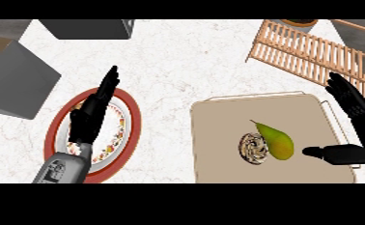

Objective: Pick the cupcake from the tray and place it in the tiered shelf

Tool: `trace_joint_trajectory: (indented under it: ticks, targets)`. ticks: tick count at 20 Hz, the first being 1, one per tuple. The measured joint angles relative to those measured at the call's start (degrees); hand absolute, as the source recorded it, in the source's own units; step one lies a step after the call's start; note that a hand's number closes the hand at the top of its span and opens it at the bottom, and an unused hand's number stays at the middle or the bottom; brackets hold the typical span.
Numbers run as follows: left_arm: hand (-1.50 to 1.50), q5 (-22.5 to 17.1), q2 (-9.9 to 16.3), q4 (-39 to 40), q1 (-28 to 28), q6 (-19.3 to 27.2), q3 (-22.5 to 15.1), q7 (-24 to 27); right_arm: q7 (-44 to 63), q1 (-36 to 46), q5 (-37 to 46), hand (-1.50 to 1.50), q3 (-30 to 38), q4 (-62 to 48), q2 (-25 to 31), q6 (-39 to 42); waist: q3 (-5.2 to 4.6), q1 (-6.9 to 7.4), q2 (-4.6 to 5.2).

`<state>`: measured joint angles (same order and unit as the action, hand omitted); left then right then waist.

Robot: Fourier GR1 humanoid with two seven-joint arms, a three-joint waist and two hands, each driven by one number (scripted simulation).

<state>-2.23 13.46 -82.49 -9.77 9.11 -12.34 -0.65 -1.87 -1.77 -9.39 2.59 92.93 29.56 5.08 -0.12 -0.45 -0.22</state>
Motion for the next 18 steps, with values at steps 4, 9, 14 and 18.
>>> trace_joint_trajectory:
  ticks: [4,9,14,18]
  targets:
    - [0.0,-0.2,0.5,0.8,-0.7,-0.8,0.9,0.2,9.5,-0.1,2.7,-1.5,-3.0,7.8,5.4,2.9,-0.04,-0.04,0.01]
    - [0.0,0.1,0.4,0.1,-1.0,-0.8,1.0,-1.0,21.3,0.2,6.5,-1.5,-6.8,16.8,12.0,7.3,-0.04,0.09,-0.03]
    - [0.0,0.8,-0.5,1.0,-1.8,-1.2,1.4,-0.8,33.1,1.6,10.5,-1.5,-10.7,24.4,12.6,9.1,0.02,0.23,0.09]
    - [0.0,1.0,-0.6,-0.3,-1.3,-2.3,2.6,-1.8,40.3,1.9,12.9,-1.5,-12.3,29.8,9.7,10.5,0.06,0.32,0.13]
